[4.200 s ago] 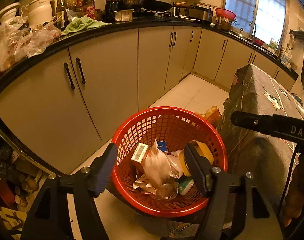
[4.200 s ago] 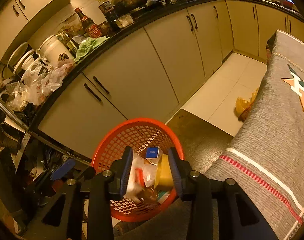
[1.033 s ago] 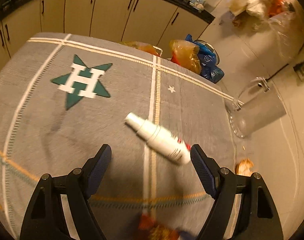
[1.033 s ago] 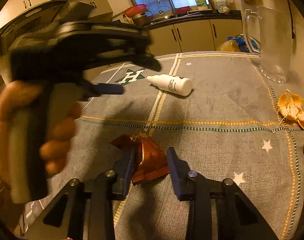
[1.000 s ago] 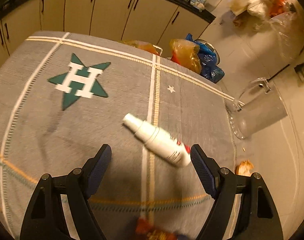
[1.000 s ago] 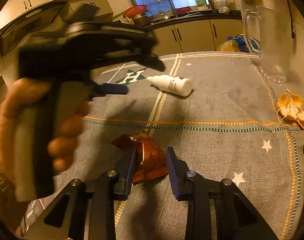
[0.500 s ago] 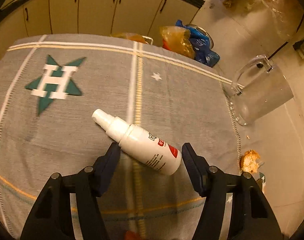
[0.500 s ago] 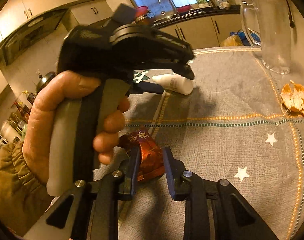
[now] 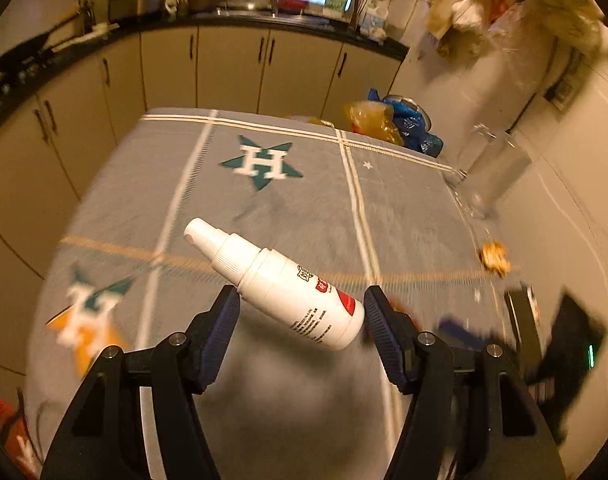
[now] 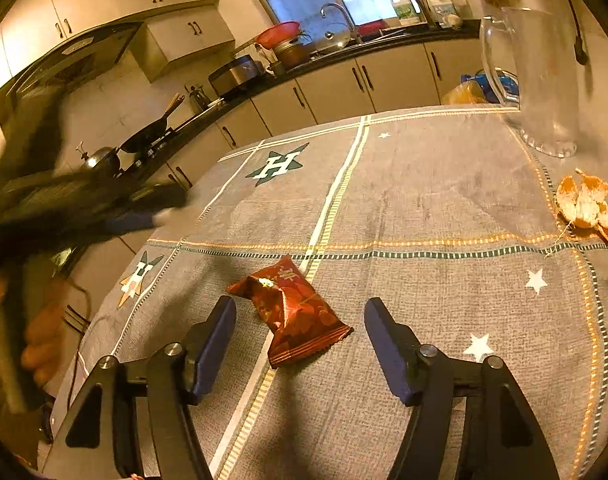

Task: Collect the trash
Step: 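Grasp the white spray bottle with the left tool while the right tool grasps the red-brown snack bag, then carry the spray bottle and snack bag over the red wastebasket with both tools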

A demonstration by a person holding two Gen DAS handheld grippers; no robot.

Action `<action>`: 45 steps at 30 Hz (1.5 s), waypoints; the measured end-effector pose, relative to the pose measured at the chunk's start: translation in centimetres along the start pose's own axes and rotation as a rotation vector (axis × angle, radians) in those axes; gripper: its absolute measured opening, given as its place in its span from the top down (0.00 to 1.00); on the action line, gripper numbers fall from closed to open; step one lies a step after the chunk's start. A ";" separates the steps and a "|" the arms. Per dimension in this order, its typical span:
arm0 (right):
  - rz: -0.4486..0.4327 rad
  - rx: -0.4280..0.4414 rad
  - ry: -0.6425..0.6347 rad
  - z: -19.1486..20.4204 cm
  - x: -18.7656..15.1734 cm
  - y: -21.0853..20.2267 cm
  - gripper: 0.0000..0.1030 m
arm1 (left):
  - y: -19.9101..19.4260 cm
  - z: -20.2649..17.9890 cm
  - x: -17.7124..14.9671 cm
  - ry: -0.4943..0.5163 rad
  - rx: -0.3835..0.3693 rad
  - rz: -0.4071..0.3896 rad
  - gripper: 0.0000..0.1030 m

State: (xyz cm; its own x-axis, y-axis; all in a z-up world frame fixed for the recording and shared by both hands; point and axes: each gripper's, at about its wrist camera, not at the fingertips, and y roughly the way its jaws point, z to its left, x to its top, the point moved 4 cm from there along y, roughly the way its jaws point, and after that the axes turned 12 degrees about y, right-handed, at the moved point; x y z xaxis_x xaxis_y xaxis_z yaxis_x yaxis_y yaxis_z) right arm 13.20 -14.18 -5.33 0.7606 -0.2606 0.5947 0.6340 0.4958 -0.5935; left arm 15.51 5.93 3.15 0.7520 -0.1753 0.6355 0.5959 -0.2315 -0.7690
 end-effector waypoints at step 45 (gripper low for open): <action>0.126 0.049 -0.164 14.8 -12.4 -8.4 0.67 | -21.5 4.4 -22.7 -0.082 0.311 -0.227 0.38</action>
State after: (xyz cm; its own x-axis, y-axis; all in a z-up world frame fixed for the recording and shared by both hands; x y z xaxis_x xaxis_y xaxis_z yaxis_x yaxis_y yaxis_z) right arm -3.59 -2.90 0.30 0.7978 -0.0581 0.6001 0.5250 0.5564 -0.6440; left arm -13.17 19.07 4.96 0.6040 -0.0735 0.7936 0.7970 0.0472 -0.6022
